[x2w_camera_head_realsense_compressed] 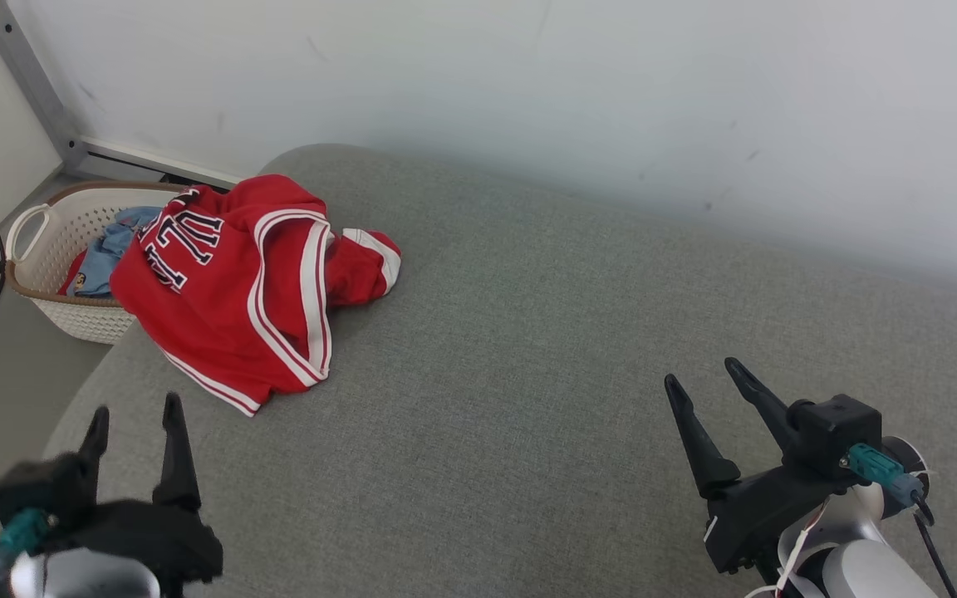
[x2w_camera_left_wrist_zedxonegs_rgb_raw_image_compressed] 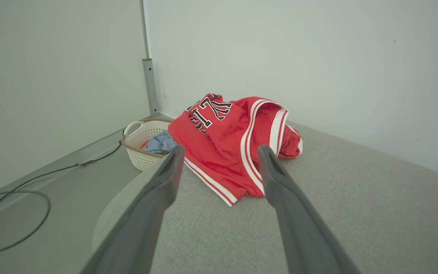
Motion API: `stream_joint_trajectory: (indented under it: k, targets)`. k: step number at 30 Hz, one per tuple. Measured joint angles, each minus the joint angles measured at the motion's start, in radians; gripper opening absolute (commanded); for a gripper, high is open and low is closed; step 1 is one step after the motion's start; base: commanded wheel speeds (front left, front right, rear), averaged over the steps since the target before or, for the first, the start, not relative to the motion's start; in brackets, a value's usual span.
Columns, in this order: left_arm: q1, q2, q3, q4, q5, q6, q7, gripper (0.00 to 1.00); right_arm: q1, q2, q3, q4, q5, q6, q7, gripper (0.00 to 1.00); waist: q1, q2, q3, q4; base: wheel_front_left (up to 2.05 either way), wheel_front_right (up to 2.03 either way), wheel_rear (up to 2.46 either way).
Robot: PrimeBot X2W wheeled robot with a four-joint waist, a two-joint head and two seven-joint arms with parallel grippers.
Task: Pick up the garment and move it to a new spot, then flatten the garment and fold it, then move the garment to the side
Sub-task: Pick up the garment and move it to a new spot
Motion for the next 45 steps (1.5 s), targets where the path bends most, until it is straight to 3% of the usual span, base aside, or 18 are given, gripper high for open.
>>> stream_joint_trajectory:
  k: [5,11,15,29,42,43,44,45]
  targets:
    - [-0.202,0.042,0.033,0.076,-0.089,-0.087,0.044,1.0,-0.004,-0.021,0.0,-0.017,-0.011,0.0,0.022,1.0,0.0,0.0,0.031,0.001,0.0,0.0,0.0]
    - [-0.478,0.095,0.084,0.275,-0.29,-0.221,0.174,1.0,-0.022,-0.07,0.003,-0.055,-0.033,0.009,0.061,1.0,0.0001,0.0,0.078,-0.006,0.0,0.0,0.0]
    - [-0.564,0.14,0.128,0.389,-0.356,-0.219,0.252,1.0,-0.059,-0.093,0.028,-0.086,-0.066,0.025,0.098,1.0,0.0001,0.0,0.116,-0.02,0.0,0.0,0.0]
    - [-0.837,0.23,0.112,0.73,-0.363,-0.221,0.437,1.0,-0.173,-0.17,0.049,-0.205,-0.125,0.062,0.212,1.0,0.0002,0.0001,0.262,-0.143,0.0,0.0,0.0]
    - [-0.9,0.334,-0.024,0.918,-0.235,-0.229,0.531,1.0,-0.206,-0.209,0.008,-0.283,-0.125,0.063,0.262,1.0,0.0003,0.0001,0.392,-0.28,0.0,0.0,0.0]
    - [-0.913,0.336,-0.043,0.925,-0.221,-0.229,0.53,0.7,-0.206,-0.211,0.002,-0.283,-0.125,0.063,0.262,1.0,0.0003,0.0002,0.401,-0.287,0.0,0.0,0.0]
    - [-0.928,0.335,-0.057,0.935,-0.209,-0.229,0.528,0.3,-0.206,-0.214,-0.004,-0.282,-0.125,0.062,0.262,1.0,0.0003,0.0002,0.41,-0.293,0.0,0.0,0.0]
    - [-0.942,0.333,-0.065,0.943,-0.205,-0.229,0.518,0.0,-0.205,-0.218,-0.012,-0.282,-0.125,0.061,0.262,1.0,0.0003,0.0002,0.417,-0.298,0.0,0.0,0.0]
